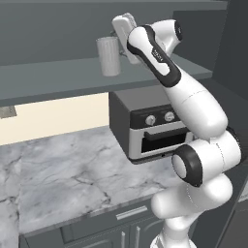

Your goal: There is a bowl on the dining counter. Grab a lemon wedge from the fridge and place it in the bowl. Then get the liquor bottle and glass cup from the cabinet and place them next to the bowl.

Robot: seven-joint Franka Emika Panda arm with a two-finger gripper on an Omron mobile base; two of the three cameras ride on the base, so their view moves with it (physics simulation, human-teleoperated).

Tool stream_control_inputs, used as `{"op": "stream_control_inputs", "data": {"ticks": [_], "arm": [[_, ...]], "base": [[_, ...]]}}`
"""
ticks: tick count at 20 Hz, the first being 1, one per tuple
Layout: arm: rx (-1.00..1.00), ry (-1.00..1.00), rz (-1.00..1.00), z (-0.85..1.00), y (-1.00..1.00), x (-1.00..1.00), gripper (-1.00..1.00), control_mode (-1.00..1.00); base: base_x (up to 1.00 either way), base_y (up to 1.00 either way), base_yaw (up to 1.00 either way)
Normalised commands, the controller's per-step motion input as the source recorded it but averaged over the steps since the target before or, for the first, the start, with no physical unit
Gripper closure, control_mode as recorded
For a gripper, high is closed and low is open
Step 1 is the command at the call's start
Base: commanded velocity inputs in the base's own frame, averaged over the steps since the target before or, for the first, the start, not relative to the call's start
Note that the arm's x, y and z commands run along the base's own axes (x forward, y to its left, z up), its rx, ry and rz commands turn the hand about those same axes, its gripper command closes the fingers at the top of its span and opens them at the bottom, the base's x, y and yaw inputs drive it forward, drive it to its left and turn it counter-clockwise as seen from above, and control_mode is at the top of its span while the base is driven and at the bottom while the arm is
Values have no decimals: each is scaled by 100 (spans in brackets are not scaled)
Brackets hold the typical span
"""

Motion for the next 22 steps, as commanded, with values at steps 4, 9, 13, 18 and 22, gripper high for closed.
{"op": "stream_control_inputs", "data": {"ticks": [4, 9, 13, 18, 22], "arm": [[0, 0, 0, -17, 0, 4, -100, -100], [0, 0, 0, -24, 0, 0, -100, -100], [0, 3, 0, -27, 0, 0, -100, -100], [0, 5, 0, -28, 0, 0, -100, -100], [0, 6, 0, -26, 0, 0, -100, -100]], "base": [[0, 0, 0], [0, 0, 0], [0, 0, 0], [0, 0, 0], [0, 0, 0]]}}
